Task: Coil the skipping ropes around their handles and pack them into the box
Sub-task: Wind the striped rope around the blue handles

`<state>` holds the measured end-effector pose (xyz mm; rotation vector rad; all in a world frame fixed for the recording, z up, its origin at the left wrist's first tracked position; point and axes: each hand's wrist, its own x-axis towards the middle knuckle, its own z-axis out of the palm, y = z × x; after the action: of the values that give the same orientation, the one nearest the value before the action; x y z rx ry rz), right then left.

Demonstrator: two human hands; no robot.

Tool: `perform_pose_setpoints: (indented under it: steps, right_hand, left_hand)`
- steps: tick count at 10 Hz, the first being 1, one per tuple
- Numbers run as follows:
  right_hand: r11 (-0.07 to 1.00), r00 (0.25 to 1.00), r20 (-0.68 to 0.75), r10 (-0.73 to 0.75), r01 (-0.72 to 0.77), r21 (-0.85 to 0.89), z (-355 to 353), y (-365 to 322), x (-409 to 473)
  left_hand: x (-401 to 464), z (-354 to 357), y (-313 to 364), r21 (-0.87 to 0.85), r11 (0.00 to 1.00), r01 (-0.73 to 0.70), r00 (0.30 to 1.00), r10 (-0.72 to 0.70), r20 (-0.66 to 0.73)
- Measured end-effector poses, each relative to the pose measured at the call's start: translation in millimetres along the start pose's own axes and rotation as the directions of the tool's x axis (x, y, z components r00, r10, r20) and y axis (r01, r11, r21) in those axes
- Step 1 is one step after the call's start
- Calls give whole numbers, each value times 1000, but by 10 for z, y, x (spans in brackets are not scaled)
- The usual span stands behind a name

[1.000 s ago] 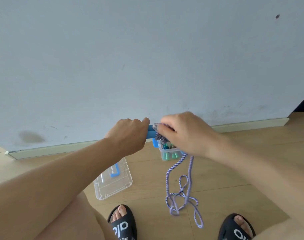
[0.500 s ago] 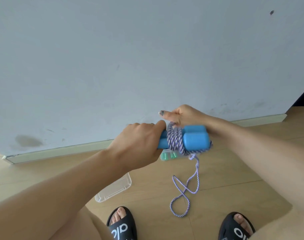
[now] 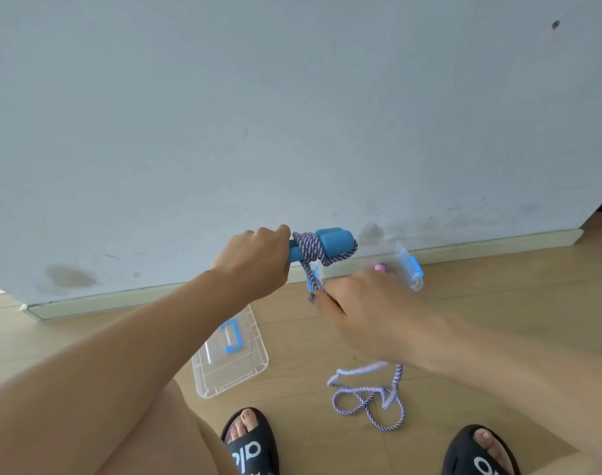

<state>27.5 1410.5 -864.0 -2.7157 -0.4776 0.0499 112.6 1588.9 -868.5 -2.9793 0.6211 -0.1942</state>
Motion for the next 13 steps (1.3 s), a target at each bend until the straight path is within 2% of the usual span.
perform_pose_setpoints:
  steps: [1,2,3,4,5,6,7,8,9,10,11,12,13]
  right_hand:
    - [988,989,-67,-135,129,-89,-307,-103,24]
    - [980,967,-181,-178,157,-123,-536,-60,223]
    - [983,957,-249,-148,115,-140,-675,139,487]
    - [991,979,-185,-86,65,-116,-709,373,688]
    - [993,996,-73,-57,49,-107,-626,444,793]
    - [999,999,29,-34,34,-11,-464,448,850]
    - [980,996,88,-11,-7,200,-325,490,881]
    - [940,983,176,50,-106,326,-252,497,879]
    - [901,940,338,43,-183,394,-92,477,815]
    - [867,910,412,53,-247,434,42,487,718]
    - [832,899,400,177,-354,427,-33,275,504]
    - [824,902,383,201,-367,431,118,298,430]
    - [858,913,333,235,-356,370,197,255,323]
  left_hand:
    - [-31,-11,84,120,991,-67,995,57,87]
    - [-81,-26,243,178,969,-174,981,156,112]
    - [-145,-44,362,147,967,-209,978,207,32]
    - [-216,-51,415,136,951,-278,948,294,-118]
    - [-276,-117,457,137,921,-365,908,385,-168]
    - [-300,-181,464,126,909,-397,891,414,-185]
    - [-305,-240,406,46,931,-361,876,356,-326]
    - [-324,-317,433,-62,945,-320,884,275,-378]
    - [-356,-346,493,-146,924,-355,878,275,-392]
    - [-357,-422,486,-274,889,-366,889,247,-386]
    - [-309,-486,442,-433,855,-284,917,110,-383]
    - [-177,-400,261,-494,854,-161,946,-9,-325]
    - [-62,-271,55,-391,920,-1,986,-65,-155]
